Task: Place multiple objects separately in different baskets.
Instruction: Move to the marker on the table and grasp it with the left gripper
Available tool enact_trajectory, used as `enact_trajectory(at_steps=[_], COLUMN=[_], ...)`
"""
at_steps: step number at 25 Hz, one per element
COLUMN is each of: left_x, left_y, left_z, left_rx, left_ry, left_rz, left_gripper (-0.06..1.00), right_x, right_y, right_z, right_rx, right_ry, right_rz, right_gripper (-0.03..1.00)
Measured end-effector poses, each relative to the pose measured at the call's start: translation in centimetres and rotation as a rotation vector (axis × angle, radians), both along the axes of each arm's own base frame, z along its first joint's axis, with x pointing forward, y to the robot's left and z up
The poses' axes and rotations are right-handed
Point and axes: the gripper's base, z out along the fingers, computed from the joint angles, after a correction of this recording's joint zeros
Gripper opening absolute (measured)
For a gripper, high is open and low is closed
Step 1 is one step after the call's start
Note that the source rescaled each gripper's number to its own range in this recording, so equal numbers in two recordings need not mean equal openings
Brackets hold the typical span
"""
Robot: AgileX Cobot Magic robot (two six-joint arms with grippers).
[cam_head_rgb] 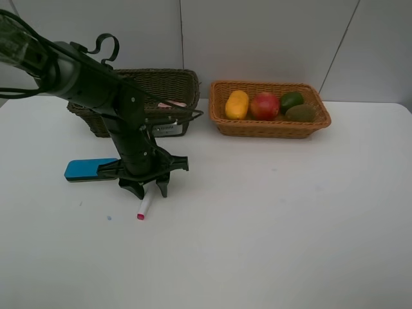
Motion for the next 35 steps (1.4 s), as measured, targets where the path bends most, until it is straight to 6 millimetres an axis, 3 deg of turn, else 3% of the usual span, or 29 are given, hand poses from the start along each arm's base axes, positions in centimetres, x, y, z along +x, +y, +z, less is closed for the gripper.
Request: enact_trajectory(at_steps=[4, 14, 16, 19, 35], left_x=[-0.06, 0.04, 0.04, 0.05, 0.22], left_y=[-0.01, -0.11, -0.12, -0.16, -0.27], left_z=[-0.07, 0.01, 0.01, 0.01, 0.02], left_rx=[0.000, -0.004, -0.006, -0.010, -0.022], left_ry=[0.006, 0.006, 0.007, 0.005, -0.015], left_rz=[-0.017, -0.025, -0.023, -0.022, -0.040], left_gripper=[0.33, 0.30, 0.22, 0.01, 0.00], right_x=[0.00, 0.00, 0.00, 0.00, 0.00], right_y=[0.00, 0.00, 0.00, 0.00, 0.00], right_z=[0.00, 0.00, 0.00, 0.00, 0.00], right_rx=[0.000, 0.000, 0.000, 0.000, 0.000], right_ry=[0.000, 0.000, 0.000, 0.000, 0.000], right_rz=[0.000, 0.000, 0.000, 0.000, 0.000], right_gripper=[1.00, 1.00, 1.00, 1.00, 1.00])
